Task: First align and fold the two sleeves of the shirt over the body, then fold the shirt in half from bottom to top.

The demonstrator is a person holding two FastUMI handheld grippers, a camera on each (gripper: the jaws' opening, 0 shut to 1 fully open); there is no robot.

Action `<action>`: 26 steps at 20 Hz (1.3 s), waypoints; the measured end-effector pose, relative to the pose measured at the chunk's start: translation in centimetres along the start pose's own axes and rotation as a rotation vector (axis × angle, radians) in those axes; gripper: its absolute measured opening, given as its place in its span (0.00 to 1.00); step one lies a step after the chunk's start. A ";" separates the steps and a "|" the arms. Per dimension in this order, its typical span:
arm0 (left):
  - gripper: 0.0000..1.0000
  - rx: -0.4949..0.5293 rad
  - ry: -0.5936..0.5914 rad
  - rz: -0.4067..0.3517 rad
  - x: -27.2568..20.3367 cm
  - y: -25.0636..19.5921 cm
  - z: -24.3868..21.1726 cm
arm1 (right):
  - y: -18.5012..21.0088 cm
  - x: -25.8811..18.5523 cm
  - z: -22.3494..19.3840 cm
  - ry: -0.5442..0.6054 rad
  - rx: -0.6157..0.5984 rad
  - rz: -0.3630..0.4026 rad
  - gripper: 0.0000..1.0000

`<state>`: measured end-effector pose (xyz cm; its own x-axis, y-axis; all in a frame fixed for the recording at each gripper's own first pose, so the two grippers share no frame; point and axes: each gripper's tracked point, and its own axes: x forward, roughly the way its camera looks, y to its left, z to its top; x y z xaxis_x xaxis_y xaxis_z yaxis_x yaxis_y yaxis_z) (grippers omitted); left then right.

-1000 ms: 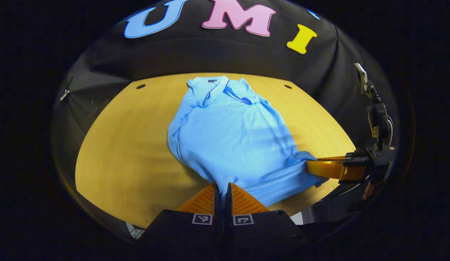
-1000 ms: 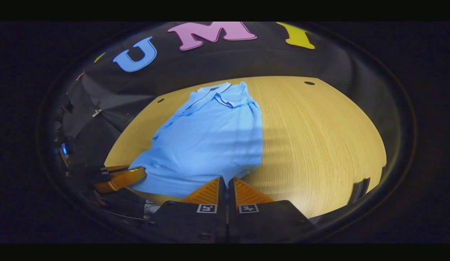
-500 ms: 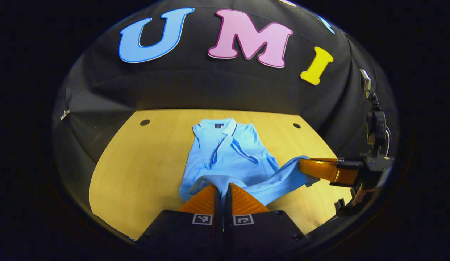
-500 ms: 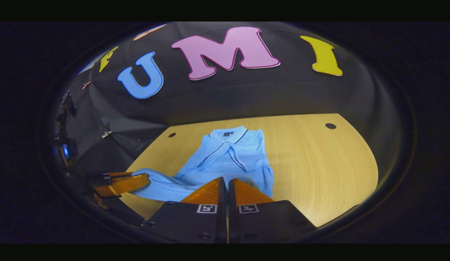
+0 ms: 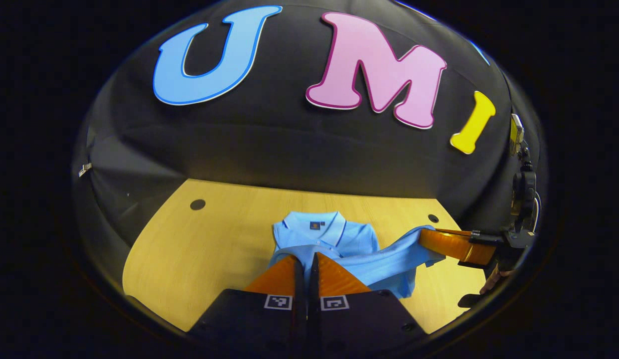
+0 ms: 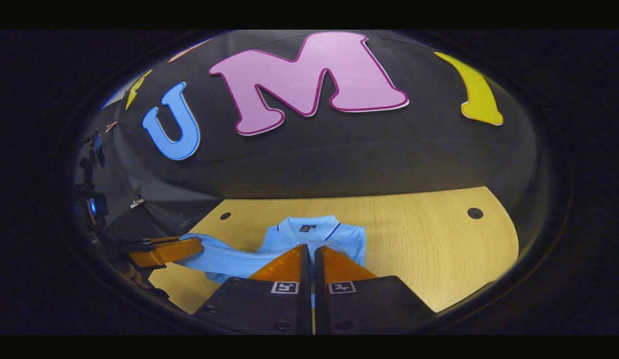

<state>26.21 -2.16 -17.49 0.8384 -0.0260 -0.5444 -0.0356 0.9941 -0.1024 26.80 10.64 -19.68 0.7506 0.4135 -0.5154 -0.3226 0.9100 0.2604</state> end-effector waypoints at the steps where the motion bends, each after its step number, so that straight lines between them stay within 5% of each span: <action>1: 0.06 0.002 -0.006 0.003 1.3 0.3 0.8 | -0.5 1.2 0.7 -0.009 -0.009 -0.002 0.07; 8: 0.06 -0.007 -0.047 -0.023 11.7 1.9 2.7 | -3.5 11.1 2.7 -0.020 -0.060 -0.028 0.07; 12: 0.06 -0.008 -0.051 -0.077 18.3 2.7 2.0 | -5.7 16.7 1.0 0.008 -0.102 -0.081 0.01; 14: 0.06 -0.030 -0.017 -0.088 21.1 3.4 0.5 | -6.3 18.8 -0.7 0.034 -0.092 -0.094 0.07; 21: 0.07 0.060 0.054 -0.063 23.5 1.5 -1.1 | -7.3 21.1 -3.1 0.069 -0.086 -0.130 0.01; 24: 0.39 0.040 0.004 -0.073 22.2 0.9 0.7 | -6.4 18.8 -1.5 0.030 -0.102 -0.137 0.28; 26: 0.77 0.026 -0.078 -0.072 19.3 0.6 2.9 | -5.5 16.3 0.6 -0.027 -0.122 -0.143 0.55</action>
<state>43.94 -1.78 -25.66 0.8783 -0.0898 -0.4696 0.0391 0.9924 -0.1165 41.13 12.39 -29.06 0.8088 0.2801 -0.5171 -0.2776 0.9570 0.0841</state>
